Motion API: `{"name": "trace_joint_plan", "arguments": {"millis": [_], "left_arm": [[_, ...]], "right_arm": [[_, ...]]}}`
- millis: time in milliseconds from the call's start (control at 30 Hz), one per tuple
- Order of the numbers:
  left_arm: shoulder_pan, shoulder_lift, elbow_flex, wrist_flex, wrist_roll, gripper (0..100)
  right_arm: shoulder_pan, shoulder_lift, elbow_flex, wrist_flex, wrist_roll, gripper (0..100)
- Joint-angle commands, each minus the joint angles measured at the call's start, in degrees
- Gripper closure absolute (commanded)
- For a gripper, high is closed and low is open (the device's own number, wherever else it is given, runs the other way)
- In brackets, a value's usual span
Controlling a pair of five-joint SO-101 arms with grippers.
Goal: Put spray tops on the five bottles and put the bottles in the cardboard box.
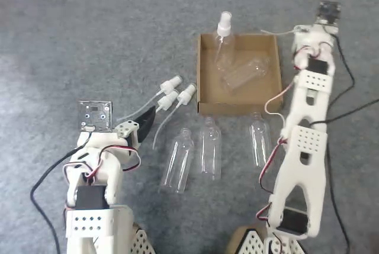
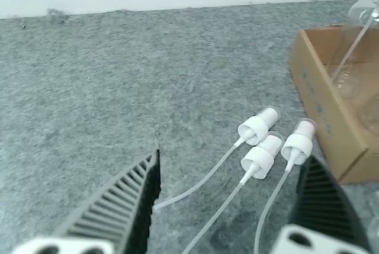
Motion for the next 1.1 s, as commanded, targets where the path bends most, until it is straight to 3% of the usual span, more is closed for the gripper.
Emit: {"name": "trace_joint_plan", "arguments": {"millis": [0, 133, 533, 733, 1067], "left_arm": [[-0.3, -0.7, -0.5, -1.9, -0.6, 66], [-0.3, -0.7, -0.5, -1.9, -0.6, 66], [-0.3, -0.7, -0.5, -1.9, -0.6, 66], [-0.3, -0.7, -0.5, -1.9, -0.6, 66], [-0.3, -0.7, -0.5, -1.9, -0.6, 66]], "right_arm": [[2.9, -1.7, -3.0, 4.6, 4.8, 88.7], [3.7, -1.9, -3.3, 6.8, 5.2, 88.7], [-7.3, -5.3, -3.0, -7.6, -0.1, 88.2], [-7.7, 0.0, -3.0, -12.9, 0.1, 88.2], [-3.9, 3.2, -3.2, 0.4, 11.3, 88.7]]}}
